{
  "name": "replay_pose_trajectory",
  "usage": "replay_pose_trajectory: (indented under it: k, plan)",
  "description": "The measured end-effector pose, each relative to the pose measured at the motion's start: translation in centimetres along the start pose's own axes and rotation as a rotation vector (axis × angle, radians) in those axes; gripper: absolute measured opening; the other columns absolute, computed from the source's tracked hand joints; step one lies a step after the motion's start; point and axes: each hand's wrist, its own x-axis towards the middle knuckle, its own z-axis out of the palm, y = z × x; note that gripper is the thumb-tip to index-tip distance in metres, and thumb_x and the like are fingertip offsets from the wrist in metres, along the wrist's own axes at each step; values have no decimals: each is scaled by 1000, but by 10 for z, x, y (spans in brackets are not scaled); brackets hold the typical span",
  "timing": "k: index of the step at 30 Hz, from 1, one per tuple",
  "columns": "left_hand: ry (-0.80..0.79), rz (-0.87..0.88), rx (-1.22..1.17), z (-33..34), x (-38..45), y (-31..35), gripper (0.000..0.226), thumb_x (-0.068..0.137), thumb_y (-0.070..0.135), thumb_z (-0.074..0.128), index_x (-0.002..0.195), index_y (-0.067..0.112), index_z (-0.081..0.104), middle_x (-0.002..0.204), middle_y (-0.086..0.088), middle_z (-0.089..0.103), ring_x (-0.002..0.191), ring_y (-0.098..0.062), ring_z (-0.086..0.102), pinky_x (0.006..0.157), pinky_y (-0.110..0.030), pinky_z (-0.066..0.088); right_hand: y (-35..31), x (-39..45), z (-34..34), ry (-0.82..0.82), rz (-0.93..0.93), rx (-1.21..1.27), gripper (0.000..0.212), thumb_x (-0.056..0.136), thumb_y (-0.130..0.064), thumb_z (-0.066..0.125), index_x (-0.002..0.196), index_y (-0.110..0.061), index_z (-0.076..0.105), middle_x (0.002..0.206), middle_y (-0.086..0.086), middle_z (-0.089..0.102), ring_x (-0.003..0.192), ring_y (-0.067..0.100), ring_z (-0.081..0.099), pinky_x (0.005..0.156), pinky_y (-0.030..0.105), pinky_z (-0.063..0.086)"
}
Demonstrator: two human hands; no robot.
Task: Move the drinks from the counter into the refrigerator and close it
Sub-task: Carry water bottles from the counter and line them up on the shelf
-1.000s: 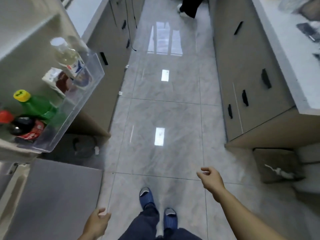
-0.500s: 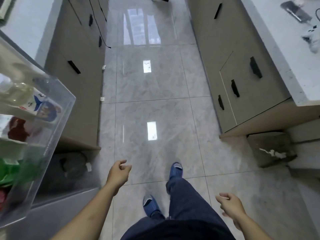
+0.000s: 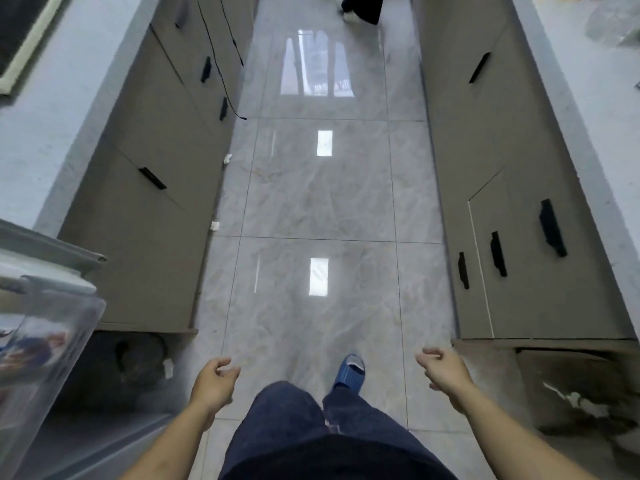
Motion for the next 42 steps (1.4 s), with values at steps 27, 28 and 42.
replay_pose_trajectory:
  k: [27, 28, 42]
  plan:
    - [157, -154, -462, -60, 196, 284, 18, 92, 22, 58, 110, 19, 62, 97, 0, 63, 78, -15, 58, 58, -24, 49, -432, 186, 76, -188, -257, -479, 15, 90, -27, 67, 98, -16, 61, 91, 7, 65, 73, 23, 59, 61, 31, 51]
    - [173, -150, -485, -63, 200, 293, 17, 93, 23, 58, 109, 21, 61, 98, 1, 63, 79, -15, 59, 57, -24, 49, -445, 190, 81, -200, -270, -504, 14, 90, -25, 68, 96, -14, 62, 87, 7, 65, 70, 22, 58, 60, 30, 50]
    - [510, -448, -835, -51, 195, 350, 4, 95, 23, 59, 92, 21, 61, 96, -3, 63, 79, -18, 61, 57, -24, 51, -659, 275, 179, -405, -495, -896, 16, 86, -23, 71, 85, -8, 65, 66, 3, 60, 61, 21, 51, 64, 31, 44]
